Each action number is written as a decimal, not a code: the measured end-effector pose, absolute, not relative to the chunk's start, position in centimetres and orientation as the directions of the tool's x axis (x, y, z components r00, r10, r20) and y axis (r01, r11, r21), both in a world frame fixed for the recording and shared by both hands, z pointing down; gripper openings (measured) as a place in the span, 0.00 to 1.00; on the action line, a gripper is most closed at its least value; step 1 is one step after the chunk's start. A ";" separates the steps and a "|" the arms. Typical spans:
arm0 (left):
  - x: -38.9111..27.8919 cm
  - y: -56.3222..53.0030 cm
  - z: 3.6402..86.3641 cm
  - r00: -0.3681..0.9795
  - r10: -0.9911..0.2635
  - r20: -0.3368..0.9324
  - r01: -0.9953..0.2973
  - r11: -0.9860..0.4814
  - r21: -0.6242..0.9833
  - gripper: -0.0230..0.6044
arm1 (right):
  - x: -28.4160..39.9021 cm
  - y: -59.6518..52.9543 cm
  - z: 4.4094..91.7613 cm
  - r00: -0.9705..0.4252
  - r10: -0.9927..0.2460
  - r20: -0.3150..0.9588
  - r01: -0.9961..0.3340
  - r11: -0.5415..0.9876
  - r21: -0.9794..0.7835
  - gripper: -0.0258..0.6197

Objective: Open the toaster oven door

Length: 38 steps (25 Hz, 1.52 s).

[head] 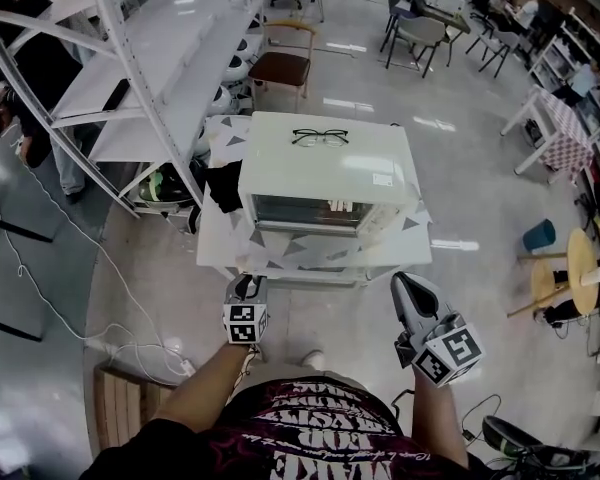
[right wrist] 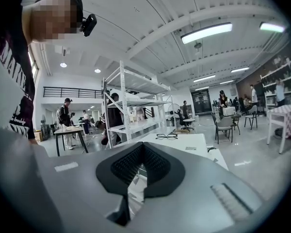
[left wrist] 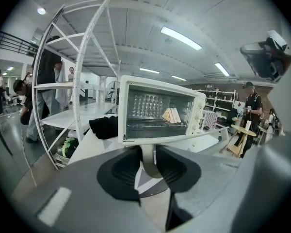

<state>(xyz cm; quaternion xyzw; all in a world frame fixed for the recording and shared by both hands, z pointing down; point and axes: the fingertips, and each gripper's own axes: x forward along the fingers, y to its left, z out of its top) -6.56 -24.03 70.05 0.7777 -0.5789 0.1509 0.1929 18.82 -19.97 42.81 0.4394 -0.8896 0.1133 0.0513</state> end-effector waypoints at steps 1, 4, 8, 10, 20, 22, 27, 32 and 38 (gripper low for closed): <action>-6.6 -23.9 70.3 0.288 -0.840 0.460 -0.958 -0.259 0.127 0.21 | 18.8 -19.9 42.9 -0.606 -0.772 0.192 -0.795 0.585 -0.157 0.08; -6.3 -23.7 71.4 0.305 -0.826 0.474 -0.952 -0.273 0.137 0.20 | 19.1 -19.5 43.1 -0.593 -0.779 0.202 -0.805 0.571 -0.160 0.08; -6.4 -23.2 72.6 0.307 -0.813 0.495 -0.951 -0.272 0.145 0.19 | 19.2 -19.1 43.2 -0.581 -0.786 0.211 -0.814 0.560 -0.155 0.08; -6.5 -23.1 73.1 0.309 -0.808 0.502 -0.951 -0.271 0.150 0.19 | 19.2 -18.9 43.2 -0.575 -0.789 0.217 -0.818 0.554 -0.153 0.08; -6.4 -22.4 75.6 0.320 -0.790 0.523 -0.947 -0.280 0.157 0.19 | 19.2 -18.0 43.9 -0.555 -0.794 0.246 -0.832 0.534 -0.151 0.08; -6.4 -22.3 75.9 0.320 -0.792 0.521 -0.947 -0.279 0.158 0.19 | 19.1 -18.0 44.0 -0.554 -0.795 0.248 -0.833 0.533 -0.152 0.08; -6.3 -22.1 76.8 0.326 -0.790 0.519 -0.945 -0.281 0.166 0.19 | 19.0 -17.8 44.2 -0.551 -0.793 0.258 -0.834 0.531 -0.149 0.08; -6.3 -21.7 77.9 0.341 -0.783 0.521 -0.940 -0.294 0.173 0.19 | 18.7 -17.6 44.5 -0.558 -0.785 0.270 -0.830 0.537 -0.154 0.08; -6.2 -21.8 78.5 0.348 -0.794 0.499 -0.937 -0.308 0.165 0.19 | 18.5 -17.1 45.2 -0.561 -0.777 0.285 -0.827 0.538 -0.163 0.08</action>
